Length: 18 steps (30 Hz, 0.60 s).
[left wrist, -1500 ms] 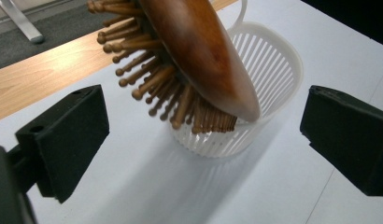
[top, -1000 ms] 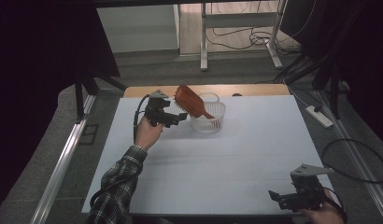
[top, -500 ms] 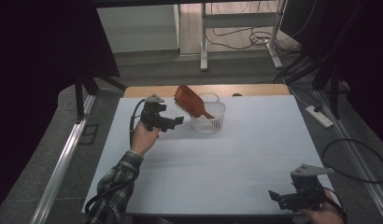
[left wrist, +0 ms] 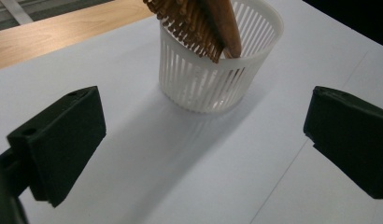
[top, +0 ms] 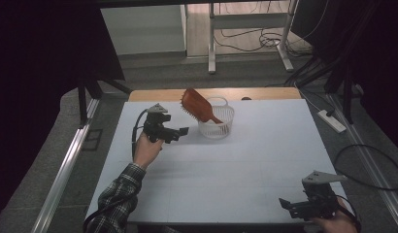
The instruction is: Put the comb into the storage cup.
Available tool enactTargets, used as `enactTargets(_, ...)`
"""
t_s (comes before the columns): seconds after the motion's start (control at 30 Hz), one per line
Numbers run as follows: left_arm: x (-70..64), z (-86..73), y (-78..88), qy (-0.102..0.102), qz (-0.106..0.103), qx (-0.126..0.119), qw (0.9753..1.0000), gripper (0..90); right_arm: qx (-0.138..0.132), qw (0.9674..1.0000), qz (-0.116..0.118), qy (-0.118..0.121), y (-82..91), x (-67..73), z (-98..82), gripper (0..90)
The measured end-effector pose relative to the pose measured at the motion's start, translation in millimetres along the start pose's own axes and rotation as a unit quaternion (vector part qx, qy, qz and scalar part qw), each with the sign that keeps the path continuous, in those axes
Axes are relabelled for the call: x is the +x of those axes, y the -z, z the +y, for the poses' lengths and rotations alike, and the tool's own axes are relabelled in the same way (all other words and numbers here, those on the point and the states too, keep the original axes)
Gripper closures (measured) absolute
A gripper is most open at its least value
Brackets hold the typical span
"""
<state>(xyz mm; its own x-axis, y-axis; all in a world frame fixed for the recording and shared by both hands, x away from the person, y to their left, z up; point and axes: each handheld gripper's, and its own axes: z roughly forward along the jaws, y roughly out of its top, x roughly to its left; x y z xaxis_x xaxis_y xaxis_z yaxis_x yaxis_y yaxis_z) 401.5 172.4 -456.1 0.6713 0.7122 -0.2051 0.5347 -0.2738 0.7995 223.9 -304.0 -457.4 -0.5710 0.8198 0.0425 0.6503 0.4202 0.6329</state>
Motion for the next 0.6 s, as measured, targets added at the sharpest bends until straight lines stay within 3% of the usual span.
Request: enactTargets(0.6, -12.4, -14.3, 15.9, -0.007, 0.002, 0.005, 1.0, 0.0, -0.003, 1.0, 0.001, 0.003, 0.0, 0.4, 0.4, 0.0)
